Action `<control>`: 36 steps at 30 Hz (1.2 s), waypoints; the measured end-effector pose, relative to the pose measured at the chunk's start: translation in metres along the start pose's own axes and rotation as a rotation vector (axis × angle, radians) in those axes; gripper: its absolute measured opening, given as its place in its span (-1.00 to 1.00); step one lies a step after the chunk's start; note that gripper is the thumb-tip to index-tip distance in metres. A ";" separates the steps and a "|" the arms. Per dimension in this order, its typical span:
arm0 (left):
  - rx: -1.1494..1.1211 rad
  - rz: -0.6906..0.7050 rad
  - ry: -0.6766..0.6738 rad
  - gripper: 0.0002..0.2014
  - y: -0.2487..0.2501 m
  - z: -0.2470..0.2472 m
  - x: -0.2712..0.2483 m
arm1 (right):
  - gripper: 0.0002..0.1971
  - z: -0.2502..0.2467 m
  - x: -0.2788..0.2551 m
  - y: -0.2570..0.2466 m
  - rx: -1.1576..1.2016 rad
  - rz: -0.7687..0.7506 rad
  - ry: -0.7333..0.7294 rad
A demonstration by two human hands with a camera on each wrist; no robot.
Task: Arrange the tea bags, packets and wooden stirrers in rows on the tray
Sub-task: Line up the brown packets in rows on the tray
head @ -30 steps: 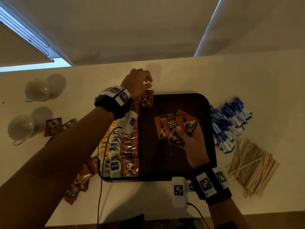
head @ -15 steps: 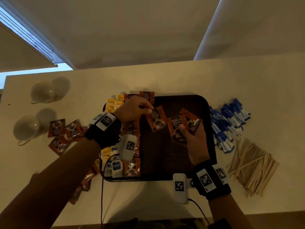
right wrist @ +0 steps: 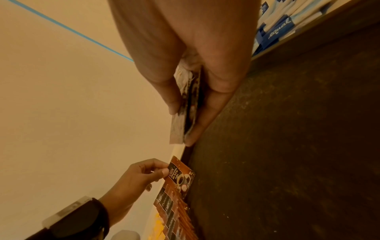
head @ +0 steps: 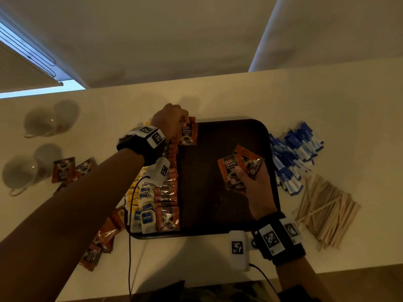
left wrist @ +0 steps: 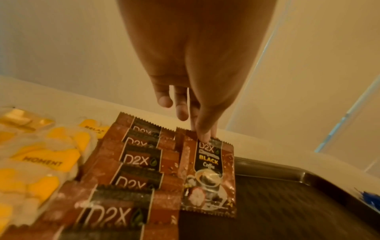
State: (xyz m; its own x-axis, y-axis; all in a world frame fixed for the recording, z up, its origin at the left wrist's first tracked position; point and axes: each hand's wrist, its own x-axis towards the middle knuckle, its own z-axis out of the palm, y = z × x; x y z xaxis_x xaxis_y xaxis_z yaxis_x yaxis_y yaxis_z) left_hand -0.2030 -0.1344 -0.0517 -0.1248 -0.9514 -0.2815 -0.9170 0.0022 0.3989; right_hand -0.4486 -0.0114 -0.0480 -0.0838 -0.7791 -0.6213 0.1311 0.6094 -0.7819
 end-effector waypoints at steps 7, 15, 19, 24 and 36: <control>0.106 0.034 -0.038 -0.81 -0.001 -0.005 0.003 | -0.52 0.002 0.004 0.000 -0.031 -0.022 -0.019; -0.050 -0.004 0.173 -0.85 0.016 -0.007 -0.016 | -0.59 0.005 0.005 -0.005 -0.016 -0.066 -0.059; -0.464 0.080 -0.140 -0.77 0.043 -0.007 -0.047 | -0.59 0.008 0.003 -0.008 0.007 -0.059 -0.096; -0.583 0.086 -0.325 -0.78 0.051 0.013 -0.070 | -0.55 0.016 -0.002 -0.008 -0.024 -0.084 -0.114; -0.601 0.031 -0.173 -0.92 0.026 0.005 -0.079 | -0.72 0.015 -0.010 -0.002 0.109 0.023 -0.105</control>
State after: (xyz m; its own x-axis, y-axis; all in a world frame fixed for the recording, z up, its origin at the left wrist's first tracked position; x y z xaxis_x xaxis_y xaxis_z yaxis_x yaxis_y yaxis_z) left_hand -0.2192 -0.0573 -0.0236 -0.2535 -0.8902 -0.3786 -0.5447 -0.1920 0.8164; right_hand -0.4327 -0.0073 -0.0393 0.0232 -0.7796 -0.6258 0.2387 0.6122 -0.7538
